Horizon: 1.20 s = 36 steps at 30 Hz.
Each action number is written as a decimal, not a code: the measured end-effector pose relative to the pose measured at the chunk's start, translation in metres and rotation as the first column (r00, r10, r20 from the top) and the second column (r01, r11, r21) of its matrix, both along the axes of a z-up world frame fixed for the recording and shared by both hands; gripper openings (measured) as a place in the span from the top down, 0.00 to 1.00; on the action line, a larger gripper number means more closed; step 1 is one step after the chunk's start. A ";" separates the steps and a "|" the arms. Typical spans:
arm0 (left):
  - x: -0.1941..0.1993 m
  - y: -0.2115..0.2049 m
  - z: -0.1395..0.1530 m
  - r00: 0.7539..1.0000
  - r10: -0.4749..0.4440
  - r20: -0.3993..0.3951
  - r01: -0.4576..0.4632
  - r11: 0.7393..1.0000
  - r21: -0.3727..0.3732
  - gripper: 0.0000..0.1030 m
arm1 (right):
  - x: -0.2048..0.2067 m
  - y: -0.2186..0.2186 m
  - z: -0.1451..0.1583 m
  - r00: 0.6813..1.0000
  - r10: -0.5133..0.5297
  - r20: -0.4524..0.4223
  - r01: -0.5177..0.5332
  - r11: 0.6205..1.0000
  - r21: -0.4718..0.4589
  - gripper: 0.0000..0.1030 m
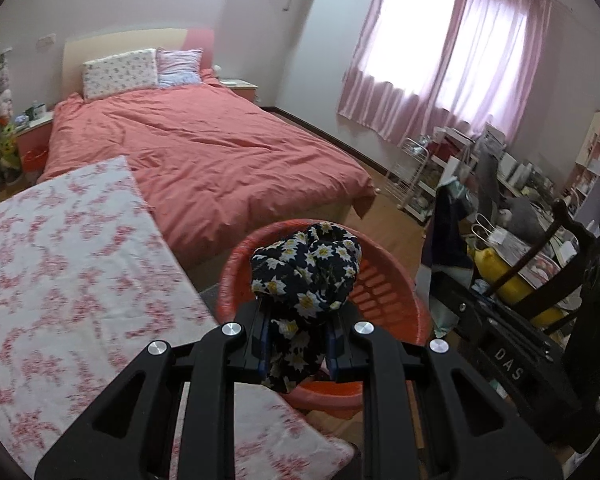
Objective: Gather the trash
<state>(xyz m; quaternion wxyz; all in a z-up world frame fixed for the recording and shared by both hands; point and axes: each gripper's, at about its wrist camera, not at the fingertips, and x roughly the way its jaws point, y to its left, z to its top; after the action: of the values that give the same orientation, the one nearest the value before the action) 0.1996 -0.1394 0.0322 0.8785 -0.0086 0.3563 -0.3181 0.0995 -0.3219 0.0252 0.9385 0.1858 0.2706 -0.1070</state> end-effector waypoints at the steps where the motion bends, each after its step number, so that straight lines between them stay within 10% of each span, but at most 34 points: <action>1: 0.001 -0.004 -0.001 1.000 -0.006 -0.004 0.006 1.000 0.001 0.80 | 0.001 -0.004 -0.001 1.000 -0.003 0.000 0.003 1.000 0.003 0.91; 9: 0.015 -0.038 -0.028 0.998 -0.037 -0.048 0.040 0.997 0.064 0.70 | 0.021 -0.030 -0.017 1.000 -0.016 -0.014 0.017 0.999 0.030 0.83; 17: 0.026 -0.027 -0.058 0.990 0.009 -0.140 0.007 0.993 0.114 0.56 | 0.025 -0.047 -0.034 0.997 -0.057 -0.047 0.060 0.996 0.062 0.51; 25: 0.020 -0.016 -0.042 0.993 0.016 -0.120 -0.006 0.997 0.080 0.53 | 0.008 -0.041 -0.027 0.996 -0.082 -0.035 0.083 0.996 0.028 0.40; 36: -0.011 0.043 -0.015 0.980 0.196 0.035 -0.199 0.973 0.118 0.08 | -0.033 0.002 0.007 0.990 -0.133 0.048 0.140 0.974 -0.180 0.04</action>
<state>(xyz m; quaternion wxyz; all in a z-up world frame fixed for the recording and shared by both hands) 0.1885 -0.0969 0.0174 0.9088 0.0127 0.3621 -0.2071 0.0669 -0.3200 0.0327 0.9467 0.1188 0.2297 -0.1923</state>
